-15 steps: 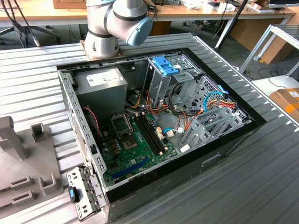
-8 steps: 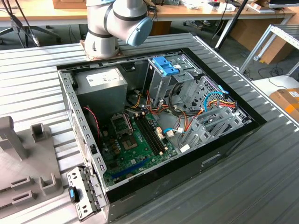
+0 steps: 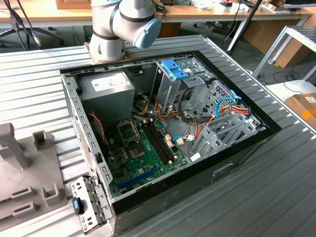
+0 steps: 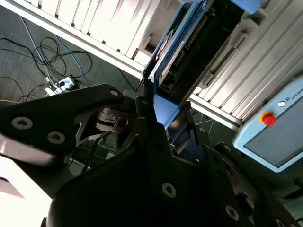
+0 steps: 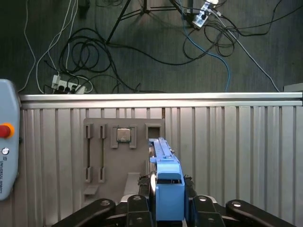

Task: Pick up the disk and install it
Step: 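Pick up the disk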

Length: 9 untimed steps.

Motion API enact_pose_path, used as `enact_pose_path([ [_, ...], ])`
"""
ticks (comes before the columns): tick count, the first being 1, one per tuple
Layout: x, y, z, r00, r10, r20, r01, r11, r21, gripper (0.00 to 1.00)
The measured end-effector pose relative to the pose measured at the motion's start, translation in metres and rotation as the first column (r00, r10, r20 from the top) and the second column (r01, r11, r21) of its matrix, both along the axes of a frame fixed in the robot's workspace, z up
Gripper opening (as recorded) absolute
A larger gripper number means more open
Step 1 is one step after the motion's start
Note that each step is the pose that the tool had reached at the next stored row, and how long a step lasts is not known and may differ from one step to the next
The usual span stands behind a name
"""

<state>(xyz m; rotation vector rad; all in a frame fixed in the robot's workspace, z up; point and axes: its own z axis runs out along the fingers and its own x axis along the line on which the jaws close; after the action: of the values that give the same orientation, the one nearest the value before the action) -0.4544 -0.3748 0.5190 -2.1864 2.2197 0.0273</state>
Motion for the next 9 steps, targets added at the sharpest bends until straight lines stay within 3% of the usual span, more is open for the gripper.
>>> enact_pose_path([
  [2,0.0001,0.0000,0.0072,1.0000,0.000,-0.0002,0.000,1.0000,-0.0002,0.36],
  [9,0.0001,0.0000,0.0074,1.0000,0.000,-0.0001,0.000,1.0000,-0.0001,0.36],
])
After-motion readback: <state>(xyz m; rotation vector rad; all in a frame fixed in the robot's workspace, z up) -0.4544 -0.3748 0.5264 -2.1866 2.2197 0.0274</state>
